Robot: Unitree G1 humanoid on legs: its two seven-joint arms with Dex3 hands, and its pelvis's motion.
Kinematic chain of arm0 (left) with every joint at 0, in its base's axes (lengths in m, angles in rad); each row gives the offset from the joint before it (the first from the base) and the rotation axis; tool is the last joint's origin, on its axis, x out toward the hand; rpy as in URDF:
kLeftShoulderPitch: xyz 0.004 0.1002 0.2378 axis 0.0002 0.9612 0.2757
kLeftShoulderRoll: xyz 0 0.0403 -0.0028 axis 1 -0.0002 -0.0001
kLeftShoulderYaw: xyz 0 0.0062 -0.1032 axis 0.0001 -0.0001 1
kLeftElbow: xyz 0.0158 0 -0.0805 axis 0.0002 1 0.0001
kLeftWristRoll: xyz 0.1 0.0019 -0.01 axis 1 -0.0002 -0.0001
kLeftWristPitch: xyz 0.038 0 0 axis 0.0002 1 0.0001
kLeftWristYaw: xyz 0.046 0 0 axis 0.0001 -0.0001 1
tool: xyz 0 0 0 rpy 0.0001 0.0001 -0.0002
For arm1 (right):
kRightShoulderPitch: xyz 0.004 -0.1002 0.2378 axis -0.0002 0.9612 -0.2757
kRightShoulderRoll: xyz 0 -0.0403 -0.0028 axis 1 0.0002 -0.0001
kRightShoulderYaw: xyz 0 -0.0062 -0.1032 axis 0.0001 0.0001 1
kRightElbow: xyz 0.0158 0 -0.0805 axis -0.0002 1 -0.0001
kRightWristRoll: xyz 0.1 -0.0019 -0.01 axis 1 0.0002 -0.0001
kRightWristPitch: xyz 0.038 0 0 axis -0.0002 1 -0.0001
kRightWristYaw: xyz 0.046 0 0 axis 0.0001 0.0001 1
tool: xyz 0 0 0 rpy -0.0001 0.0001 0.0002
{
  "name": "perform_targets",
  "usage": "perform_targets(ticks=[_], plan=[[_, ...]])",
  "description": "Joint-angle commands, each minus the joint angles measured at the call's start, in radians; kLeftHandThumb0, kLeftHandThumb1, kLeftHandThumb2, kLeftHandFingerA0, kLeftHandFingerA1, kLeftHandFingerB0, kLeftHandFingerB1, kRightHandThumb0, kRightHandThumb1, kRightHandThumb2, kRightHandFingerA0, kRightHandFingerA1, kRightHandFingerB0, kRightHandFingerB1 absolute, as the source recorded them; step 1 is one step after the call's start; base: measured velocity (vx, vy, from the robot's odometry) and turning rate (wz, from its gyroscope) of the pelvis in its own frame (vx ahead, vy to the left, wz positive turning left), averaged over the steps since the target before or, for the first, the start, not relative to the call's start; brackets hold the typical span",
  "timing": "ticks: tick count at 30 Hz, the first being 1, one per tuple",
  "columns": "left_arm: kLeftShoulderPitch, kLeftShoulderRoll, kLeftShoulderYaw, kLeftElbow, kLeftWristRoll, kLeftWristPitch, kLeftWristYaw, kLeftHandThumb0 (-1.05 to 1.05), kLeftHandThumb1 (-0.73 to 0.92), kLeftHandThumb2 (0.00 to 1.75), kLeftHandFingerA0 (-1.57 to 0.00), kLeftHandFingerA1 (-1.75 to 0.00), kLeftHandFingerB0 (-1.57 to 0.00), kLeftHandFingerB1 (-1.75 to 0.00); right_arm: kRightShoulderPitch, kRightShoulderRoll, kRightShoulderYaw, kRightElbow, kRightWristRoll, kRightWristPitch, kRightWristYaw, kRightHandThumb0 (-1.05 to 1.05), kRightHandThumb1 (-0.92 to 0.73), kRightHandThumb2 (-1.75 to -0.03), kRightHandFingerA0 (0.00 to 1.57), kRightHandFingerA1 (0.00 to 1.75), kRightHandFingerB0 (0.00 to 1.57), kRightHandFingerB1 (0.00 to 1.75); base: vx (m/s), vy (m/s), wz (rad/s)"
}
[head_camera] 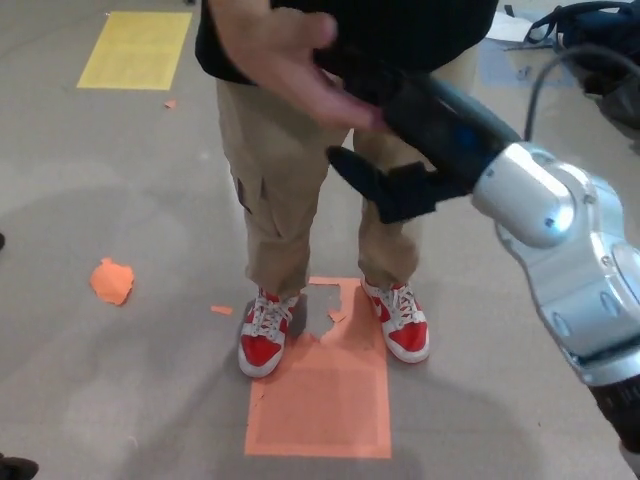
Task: The robot extends its right arm to grab a person's hand and shakes it
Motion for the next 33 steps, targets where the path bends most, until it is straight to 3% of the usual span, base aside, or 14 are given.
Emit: perform_targets(ticks=[1, 2, 3, 4, 5, 19, 24, 32, 33], plan=[[0.025, 0.019, 0.008, 0.013, -0.004, -0.046, 0.001, -0.52, 0.82, 0.64, -0.33, -0.38, -0.25, -0.33, -0.135, 0.054, 0.144, 0.014, -0.145, 0.288, 0.118, -0.97, -0.71, -1.13, 0.0, 0.22, 0.0, 0.15, 0.0, 0.0, 0.0], [0.024, 0.019, 0.009, 0.015, -0.005, -0.046, 0.0, -0.52, 0.82, 0.64, -0.33, -0.38, -0.25, -0.33, -0.153, 0.058, 0.16, 0.043, -0.149, 0.295, 0.128, -0.96, -0.7, -1.13, 0.0, 0.22, 0.0, 0.16, 0.0, 0.0, 0.0], [0.025, 0.019, 0.011, 0.014, -0.007, -0.046, -0.002, -0.51, 0.81, 0.64, -0.34, -0.38, -0.25, -0.33, -0.166, 0.063, 0.176, 0.066, -0.157, 0.311, 0.132, -1.04, -0.71, -0.91, 0.0, 0.19, 0.0, 0.09, 0.0, 0.0, 0.0], [0.025, 0.019, 0.011, 0.014, -0.007, -0.045, -0.003, -0.51, 0.81, 0.64, -0.34, -0.38, -0.25, -0.33, -0.17, 0.065, 0.181, 0.072, -0.159, 0.317, 0.133, -1.04, -0.71, -0.91, 0.0, 0.19, 0.0, 0.09, 0.0, 0.0, 0.0], [0.026, 0.016, 0.021, 0.014, -0.02, -0.047, -0.016, -0.49, 0.81, 0.64, -0.32, -0.39, -0.25, -0.33, -0.191, 0.075, 0.213, 0.116, -0.187, 0.345, 0.131, -0.97, -0.68, -1.11, 0.0, 0.19, 0.0, 0.14, 0.0, 0.0, 0.0], [0.006, 0.019, 0.024, 0.012, -0.012, -0.056, -0.013, -0.49, 0.83, 0.64, -0.34, -0.39, -0.24, -0.33, -0.336, 0.191, 0.292, 0.684, -0.327, 0.41, -0.198, -0.99, -0.61, -1.03, 0.0, 0.11, 0.0, 0.04, 0.0, 0.0, 0.0], [0.006, 0.023, 0.015, 0.015, 0.001, -0.063, -0.006, -0.5, 0.84, 0.65, -0.33, -0.39, -0.23, -0.32, -0.385, 0.216, 0.271, 0.841, -0.323, 0.383, -0.29, -1.02, -0.63, -1.01, 0.0, 0.08, 0.0, 0.0, 0.0, 0.0, 0.0], [-0.003, 0.024, 0.001, 0.033, 0.016, -0.054, -0.007, -0.51, 0.84, 0.65, -0.35, -0.38, -0.23, -0.31, -0.463, 0.248, 0.16, 1.098, -0.233, 0.252, -0.405, -0.97, -0.61, -0.96, 0.0, 0.09, 0.0, 0.0, 0.0, 0.0, 0.0], [-0.004, 0.023, 0.006, 0.036, 0.009, -0.057, -0.011, -0.5, 0.84, 0.65, -0.33, -0.38, -0.23, -0.31, -0.468, 0.251, 0.136, 1.134, -0.217, 0.213, -0.438, -0.92, -0.58, -0.97, 0.0, 0.15, 0.0, 0.06, 0.0, 0.0, 0.0]])
